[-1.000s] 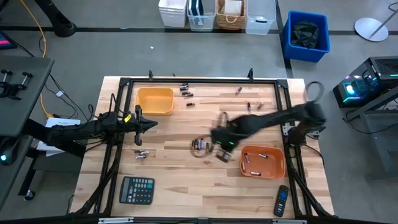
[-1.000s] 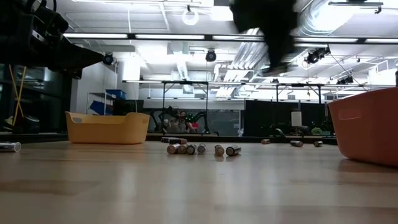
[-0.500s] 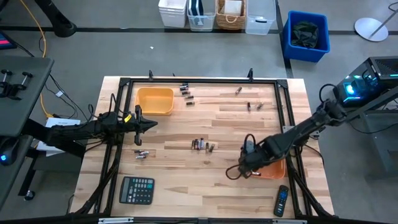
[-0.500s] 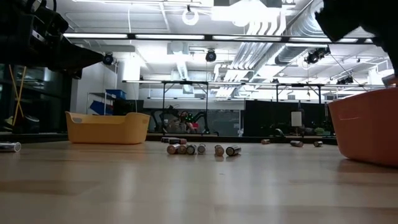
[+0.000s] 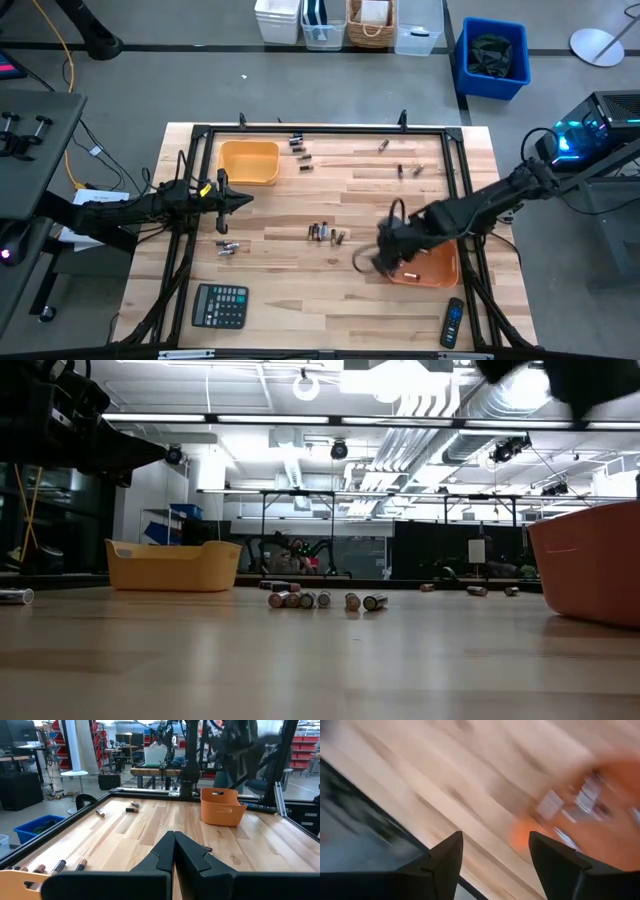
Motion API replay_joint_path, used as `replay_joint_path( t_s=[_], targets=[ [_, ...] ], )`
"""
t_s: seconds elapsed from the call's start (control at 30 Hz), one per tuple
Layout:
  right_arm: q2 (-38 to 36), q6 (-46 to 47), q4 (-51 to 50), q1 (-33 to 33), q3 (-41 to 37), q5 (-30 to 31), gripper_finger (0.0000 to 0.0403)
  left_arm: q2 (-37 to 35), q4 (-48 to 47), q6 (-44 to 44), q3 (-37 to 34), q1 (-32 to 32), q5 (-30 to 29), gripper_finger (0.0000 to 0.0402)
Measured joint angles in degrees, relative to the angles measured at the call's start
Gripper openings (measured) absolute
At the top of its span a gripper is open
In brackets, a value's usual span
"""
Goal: Sort batteries
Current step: Put the silver battery into the orange bin
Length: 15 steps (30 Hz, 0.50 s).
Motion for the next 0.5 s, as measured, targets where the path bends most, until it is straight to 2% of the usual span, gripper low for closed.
replay_joint_path(
  t_s=[0.1, 0.23, 0.37, 0.5],
  targets=[
    [3.57, 0.48, 12.41, -4.85, 0.17, 1.32, 0.0218, -0.01, 0.02, 0.0, 0.0, -0.01, -0.01, 0.0001],
    [11.82, -1.12, 25.35, -10.84, 0.16, 1.62, 0.0208, 0.01, 0.0, 0.01, 0.0, 0.0, -0.02, 0.0001],
    [21.49, -1.18, 24.45, -14.96, 4.8, 5.48, 0.02, -0.01, 0.02, 0.01, 0.0, -0.02, -0.02, 0.0001],
    [30.54, -1.95, 16.38, -18.0, 13.68, 8.78, 0.0195, 0.0, 0.01, 0.01, 0.0, 0.0, -0.02, 0.0001]
  ],
)
